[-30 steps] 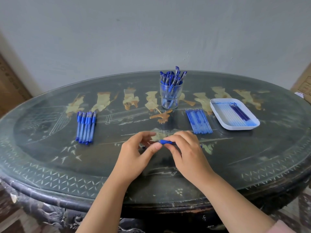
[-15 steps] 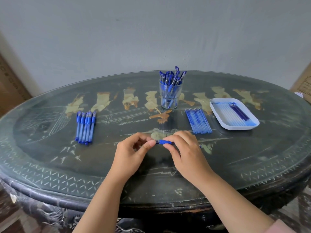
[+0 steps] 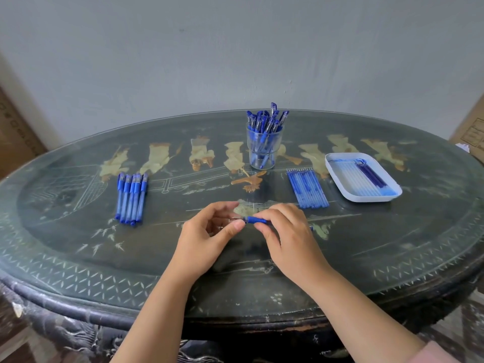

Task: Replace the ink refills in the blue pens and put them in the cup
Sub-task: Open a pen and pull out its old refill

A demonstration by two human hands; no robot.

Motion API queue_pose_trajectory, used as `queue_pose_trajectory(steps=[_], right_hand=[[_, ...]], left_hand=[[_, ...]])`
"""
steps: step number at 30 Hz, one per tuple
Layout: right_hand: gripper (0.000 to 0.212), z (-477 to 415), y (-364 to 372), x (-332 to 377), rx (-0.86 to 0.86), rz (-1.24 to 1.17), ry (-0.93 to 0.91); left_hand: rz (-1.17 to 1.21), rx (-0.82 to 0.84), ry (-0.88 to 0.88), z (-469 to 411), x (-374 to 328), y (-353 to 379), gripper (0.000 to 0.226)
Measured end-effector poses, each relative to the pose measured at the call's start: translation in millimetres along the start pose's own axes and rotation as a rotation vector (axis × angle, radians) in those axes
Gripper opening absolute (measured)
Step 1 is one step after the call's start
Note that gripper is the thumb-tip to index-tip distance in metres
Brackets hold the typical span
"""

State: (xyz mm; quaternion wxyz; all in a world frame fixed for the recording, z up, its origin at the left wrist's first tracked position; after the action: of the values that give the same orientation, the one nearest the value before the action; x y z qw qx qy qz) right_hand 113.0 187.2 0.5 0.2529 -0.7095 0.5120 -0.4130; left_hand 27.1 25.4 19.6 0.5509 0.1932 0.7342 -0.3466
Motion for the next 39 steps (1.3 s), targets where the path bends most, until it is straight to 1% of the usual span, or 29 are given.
queue_pose_trajectory(steps=[1, 2, 4, 6, 9, 13, 17, 23, 27, 29, 32, 34, 37, 39], right_hand=[[0.023, 0.1, -0.2, -0.1, 0.000, -0.001, -0.002], [0.023, 0.2, -0.2, -0.1, 0.002, 0.002, -0.004], [0.024, 0.3, 0.0, -0.1, 0.015, 0.013, -0.007], [0.025, 0.1, 0.4, 0.2, 0.029, 0.023, -0.006], [0.026, -0.4, 0.4, 0.7, 0.038, 0.029, -0.002], [0.025, 0.1, 0.7, 0.5, 0.032, 0.016, 0.000], [0.024, 0.2, 0.5, 0.1, 0.023, 0.015, 0.003], [0.027, 0.3, 0.7, 0.3, 0.044, 0.040, 0.007], [0.025, 0.4, 1.0, -0.4, 0.018, 0.029, 0.013], [0.024, 0.5, 1.1, -0.4, 0.003, 0.031, 0.016], [0.023, 0.4, 1.4, -1.2, -0.007, 0.040, 0.028], [0.024, 0.0, 1.1, -1.6, -0.008, 0.031, 0.045], [0.025, -0.1, -0.4, -1.2, -0.011, 0.024, 0.073], [0.024, 0.2, -1.5, -1.1, -0.022, 0.016, 0.079]], left_hand=[[-0.003, 0.011, 0.011, -0.3, 1.0, -0.7, 0.034], [-0.014, 0.015, 0.016, -1.0, 2.3, -1.4, 0.032], [-0.007, -0.006, 0.006, -1.8, 3.6, -1.8, 0.021], [0.010, -0.025, -0.013, -2.3, 4.5, -1.4, 0.016], [-0.025, -0.035, -0.026, -2.2, 4.0, 0.4, 0.004], [-0.057, -0.042, -0.034, -1.6, 1.7, 2.0, 0.018], [0.035, 0.009, -0.025, -1.4, 1.9, -1.2, 0.035], [0.002, -0.041, -0.034, -1.5, 3.7, -0.3, 0.005], [-0.025, -0.071, -0.039, 0.0, -2.7, -0.1, 0.015], [0.022, -0.099, -0.059, 1.1, -4.8, -0.8, 0.020], [0.128, -0.158, -0.073, 1.2, -2.4, -4.2, 0.009], [0.138, -0.200, -0.087, 1.4, -0.9, -6.0, 0.003], [0.043, -0.220, -0.081, 1.3, 0.1, -4.9, 0.017], [-0.097, -0.222, -0.039, 1.3, 1.3, -3.8, 0.023]])
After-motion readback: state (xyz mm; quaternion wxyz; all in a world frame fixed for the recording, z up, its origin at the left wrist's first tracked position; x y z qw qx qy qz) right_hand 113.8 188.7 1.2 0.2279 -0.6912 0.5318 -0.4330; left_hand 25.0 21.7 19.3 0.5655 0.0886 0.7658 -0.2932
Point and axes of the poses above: each hand's wrist, its own z-axis away from the middle knuckle, its own y-axis out of the palm, x = y × z, the point moved 1 cm from there along -z, towards the middle knuckle, and after that the axes turned 13 degrees about x, right-handed, at the moved point
